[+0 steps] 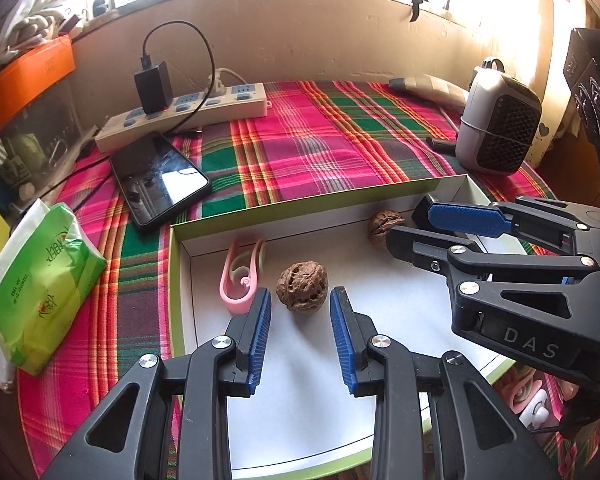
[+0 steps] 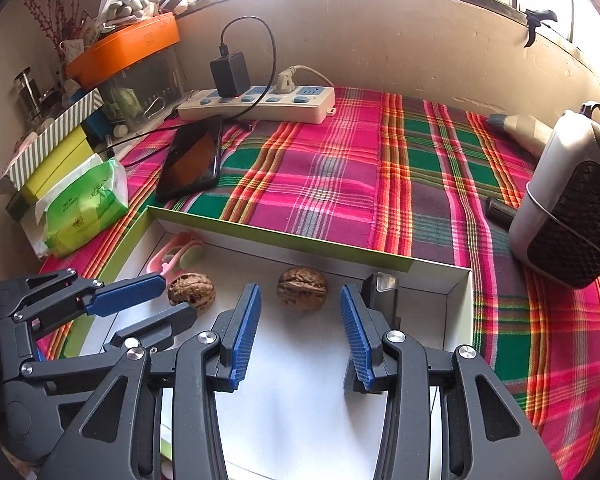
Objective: Organize objects
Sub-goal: 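Open the left gripper to drop its walnut into the white box, then withdraw both grippers from the box toward the items lying in front of it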
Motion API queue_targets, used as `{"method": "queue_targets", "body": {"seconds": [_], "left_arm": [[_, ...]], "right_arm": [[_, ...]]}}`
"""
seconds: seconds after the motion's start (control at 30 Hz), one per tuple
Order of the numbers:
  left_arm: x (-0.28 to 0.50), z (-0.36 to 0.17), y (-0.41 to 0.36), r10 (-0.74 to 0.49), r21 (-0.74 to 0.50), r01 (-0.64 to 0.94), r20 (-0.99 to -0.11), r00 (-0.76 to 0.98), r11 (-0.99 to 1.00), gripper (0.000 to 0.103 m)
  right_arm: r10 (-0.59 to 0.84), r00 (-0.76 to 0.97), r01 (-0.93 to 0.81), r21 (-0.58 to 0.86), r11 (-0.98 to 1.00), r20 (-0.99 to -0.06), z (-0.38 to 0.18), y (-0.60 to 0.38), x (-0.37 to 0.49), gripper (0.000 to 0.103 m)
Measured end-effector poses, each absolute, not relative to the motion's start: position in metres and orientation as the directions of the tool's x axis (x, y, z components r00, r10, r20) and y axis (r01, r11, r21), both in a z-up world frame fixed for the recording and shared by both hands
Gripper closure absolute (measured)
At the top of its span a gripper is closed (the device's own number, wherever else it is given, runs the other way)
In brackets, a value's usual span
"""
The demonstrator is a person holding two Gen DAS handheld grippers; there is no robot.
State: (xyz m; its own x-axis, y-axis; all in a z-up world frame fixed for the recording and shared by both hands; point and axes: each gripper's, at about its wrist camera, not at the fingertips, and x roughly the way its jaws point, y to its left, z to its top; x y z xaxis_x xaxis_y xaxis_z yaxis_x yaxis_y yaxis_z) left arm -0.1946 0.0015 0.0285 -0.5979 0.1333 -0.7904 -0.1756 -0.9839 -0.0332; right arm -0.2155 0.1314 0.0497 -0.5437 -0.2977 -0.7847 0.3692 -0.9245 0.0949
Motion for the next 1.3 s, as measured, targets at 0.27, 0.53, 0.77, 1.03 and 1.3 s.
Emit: {"method": "queue_targets", "body": {"seconds": [0.27, 0.53, 0.77, 1.03, 1.3], "left_arm": [[-0.177, 0.038, 0.000, 0.131, -0.034, -0.167, -0.776, -0.617, -0.985, 0.074], [-0.155, 0.044, 0.001, 0.127, -0.034, -0.158, -0.768, -0.628, -0.987, 0.074], [-0.133, 0.051, 0.000, 0.126, -0.042, -0.144, -0.753, -0.646, -0.989, 0.074], [-0.109, 0.053, 0.004, 0.120, -0.035, -0.141, -0.743, -0.658, -0.989, 0.074], [-0.084, 0.051, 0.014, 0.136, -0.040, -0.157, -0.729, -0.670, -0.987, 0.074]], "right_arm": [[-0.311, -0.560, 0.364, 0.109, -0.925, -0.768, 0.057, 0.135, -0.198, 0.060], [-0.320, -0.576, 0.362, 0.116, -0.925, -0.752, 0.065, 0.137, -0.176, 0.060], [-0.322, -0.596, 0.365, 0.108, -0.925, -0.735, 0.072, 0.139, -0.151, 0.060], [-0.335, -0.612, 0.347, 0.138, -0.928, -0.716, 0.070, 0.145, -0.125, 0.060], [-0.322, -0.645, 0.328, 0.130, -0.936, -0.693, 0.069, 0.155, -0.098, 0.060]]}}
